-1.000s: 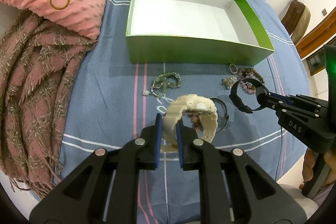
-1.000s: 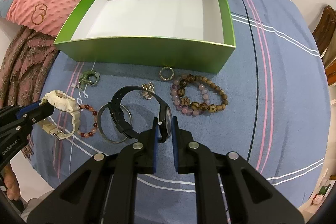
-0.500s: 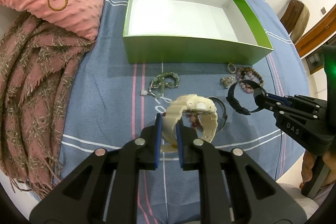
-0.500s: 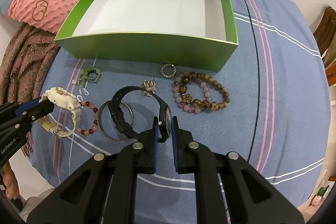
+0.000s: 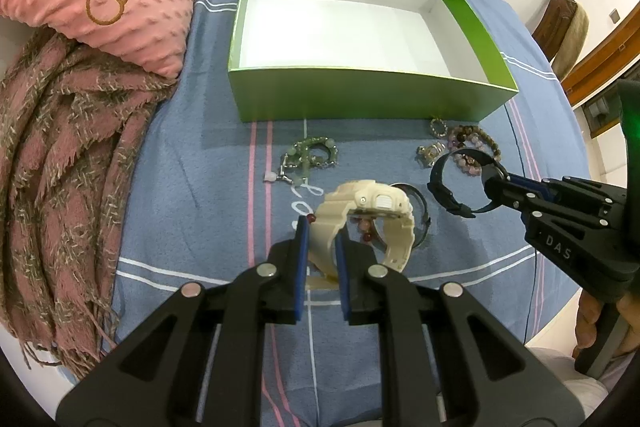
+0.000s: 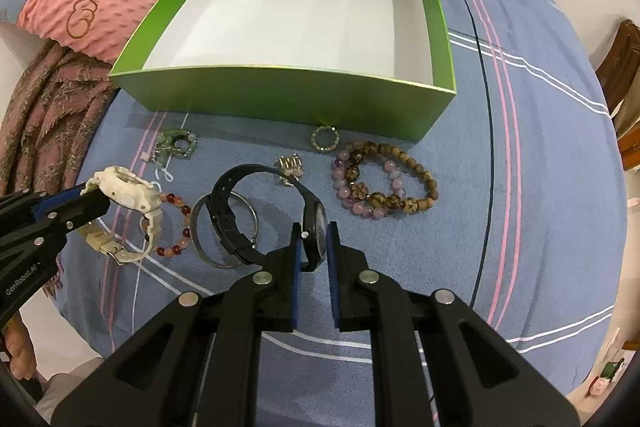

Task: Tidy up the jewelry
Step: 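Carry both watches into the green box and open both tools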

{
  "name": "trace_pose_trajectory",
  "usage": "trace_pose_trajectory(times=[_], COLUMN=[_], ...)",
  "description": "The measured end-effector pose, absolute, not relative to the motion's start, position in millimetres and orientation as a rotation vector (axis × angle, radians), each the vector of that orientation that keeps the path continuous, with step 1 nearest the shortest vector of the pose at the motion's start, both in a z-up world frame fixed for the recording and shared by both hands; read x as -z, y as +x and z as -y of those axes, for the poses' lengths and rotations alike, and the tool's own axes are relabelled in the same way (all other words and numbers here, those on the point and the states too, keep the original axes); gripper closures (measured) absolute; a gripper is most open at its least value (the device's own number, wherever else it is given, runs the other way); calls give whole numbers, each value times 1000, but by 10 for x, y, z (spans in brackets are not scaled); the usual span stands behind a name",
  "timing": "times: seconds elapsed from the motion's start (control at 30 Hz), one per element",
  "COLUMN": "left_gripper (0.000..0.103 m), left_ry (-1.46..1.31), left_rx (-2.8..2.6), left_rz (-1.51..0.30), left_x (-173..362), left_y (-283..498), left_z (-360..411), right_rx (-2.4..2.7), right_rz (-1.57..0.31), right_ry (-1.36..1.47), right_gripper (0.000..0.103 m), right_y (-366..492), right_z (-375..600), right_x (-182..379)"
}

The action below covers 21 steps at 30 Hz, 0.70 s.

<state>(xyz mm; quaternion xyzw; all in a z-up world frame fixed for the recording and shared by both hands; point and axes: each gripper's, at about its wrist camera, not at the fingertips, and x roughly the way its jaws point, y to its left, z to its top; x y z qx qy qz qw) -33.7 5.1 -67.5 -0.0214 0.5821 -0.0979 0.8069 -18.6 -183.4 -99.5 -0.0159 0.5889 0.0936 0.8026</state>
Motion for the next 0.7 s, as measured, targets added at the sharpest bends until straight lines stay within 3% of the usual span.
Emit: trace_pose_trajectory(times=[0.4, 0.7], left_gripper=[90, 90], left_ry=[-45, -73], left_rx=[208, 231], left_rz=[-1236, -1118], left_x=[637, 175], left_y=[-329, 27], left_z=[-59, -91], right_rx=[-207, -215], right_rz=[-1253, -1111], right_ry=[-31, 22], right_gripper=[92, 92], right_y=[-190, 56], right_z=[1844, 1985], right_x=[954, 366])
